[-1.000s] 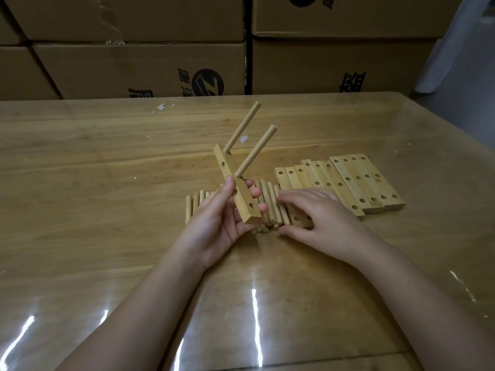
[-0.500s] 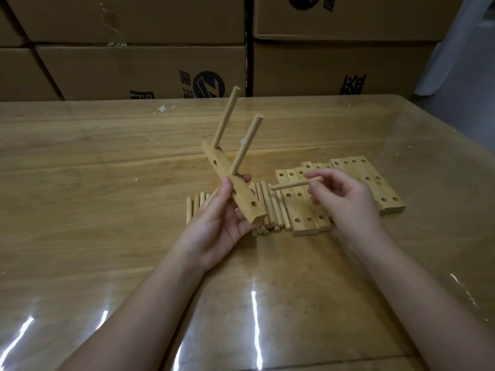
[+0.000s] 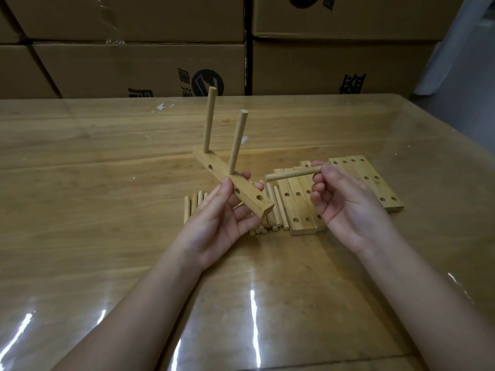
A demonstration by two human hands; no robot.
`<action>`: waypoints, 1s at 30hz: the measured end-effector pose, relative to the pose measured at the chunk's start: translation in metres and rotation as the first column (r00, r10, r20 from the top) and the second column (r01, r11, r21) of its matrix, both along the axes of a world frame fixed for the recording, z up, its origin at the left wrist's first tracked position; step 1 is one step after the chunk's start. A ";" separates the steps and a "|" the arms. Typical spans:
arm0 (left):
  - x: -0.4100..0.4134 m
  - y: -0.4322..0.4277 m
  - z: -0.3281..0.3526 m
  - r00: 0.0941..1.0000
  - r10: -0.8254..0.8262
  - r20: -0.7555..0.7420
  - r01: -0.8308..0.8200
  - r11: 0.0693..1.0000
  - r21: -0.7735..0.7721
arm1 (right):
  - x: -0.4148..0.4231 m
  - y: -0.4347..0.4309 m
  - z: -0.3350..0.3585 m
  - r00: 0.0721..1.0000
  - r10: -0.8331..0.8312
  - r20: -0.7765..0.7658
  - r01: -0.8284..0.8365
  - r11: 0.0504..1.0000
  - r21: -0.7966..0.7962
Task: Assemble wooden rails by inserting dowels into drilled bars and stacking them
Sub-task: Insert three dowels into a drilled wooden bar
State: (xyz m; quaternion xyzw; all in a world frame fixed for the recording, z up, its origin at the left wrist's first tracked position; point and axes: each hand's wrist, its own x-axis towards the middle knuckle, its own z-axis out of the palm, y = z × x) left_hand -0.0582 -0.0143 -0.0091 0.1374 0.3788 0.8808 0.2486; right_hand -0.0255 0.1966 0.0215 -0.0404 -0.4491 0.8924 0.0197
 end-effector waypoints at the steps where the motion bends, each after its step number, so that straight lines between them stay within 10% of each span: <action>1: 0.000 0.000 0.000 1.000 -0.005 0.000 0.005 1.000 0.001 | 0.000 0.000 0.000 1.000 0.003 -0.001 -0.003 1.000 -0.002; 30: 0.000 0.000 -0.003 1.000 -0.003 -0.019 0.002 0.999 -0.036 | 0.003 -0.005 -0.001 0.986 0.155 -0.059 -0.142 0.974 0.174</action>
